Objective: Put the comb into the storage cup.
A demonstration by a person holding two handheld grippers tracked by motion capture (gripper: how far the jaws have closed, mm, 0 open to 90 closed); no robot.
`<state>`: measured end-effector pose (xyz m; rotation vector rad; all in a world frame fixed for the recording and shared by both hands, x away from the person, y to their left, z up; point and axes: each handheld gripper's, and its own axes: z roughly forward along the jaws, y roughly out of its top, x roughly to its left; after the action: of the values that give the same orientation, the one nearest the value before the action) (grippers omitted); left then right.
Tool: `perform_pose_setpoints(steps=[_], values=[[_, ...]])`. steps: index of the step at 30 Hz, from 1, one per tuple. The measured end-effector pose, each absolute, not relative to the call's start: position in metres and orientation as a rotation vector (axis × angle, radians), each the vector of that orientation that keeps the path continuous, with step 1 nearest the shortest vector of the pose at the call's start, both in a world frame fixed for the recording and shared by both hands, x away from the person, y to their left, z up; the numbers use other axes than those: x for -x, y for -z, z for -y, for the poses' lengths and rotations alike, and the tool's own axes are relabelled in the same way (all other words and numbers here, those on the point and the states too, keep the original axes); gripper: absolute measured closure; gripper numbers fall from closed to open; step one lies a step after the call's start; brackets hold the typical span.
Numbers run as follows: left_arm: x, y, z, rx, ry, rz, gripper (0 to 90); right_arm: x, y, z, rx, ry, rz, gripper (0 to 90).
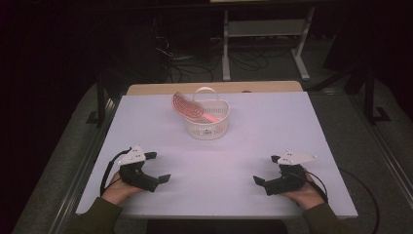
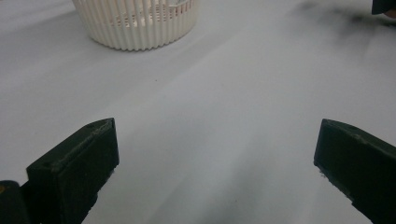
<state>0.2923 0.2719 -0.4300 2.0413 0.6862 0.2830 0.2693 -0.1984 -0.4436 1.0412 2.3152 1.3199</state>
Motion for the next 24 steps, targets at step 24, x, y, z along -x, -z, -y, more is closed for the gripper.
perform_pose_setpoints(steps=[24], values=[[-0.288, 0.441, -0.277, -2.106, -0.286, -0.692, 0.0, -0.269, 0.445, 0.199, -1.051, -1.312, -2.317, 0.0]])
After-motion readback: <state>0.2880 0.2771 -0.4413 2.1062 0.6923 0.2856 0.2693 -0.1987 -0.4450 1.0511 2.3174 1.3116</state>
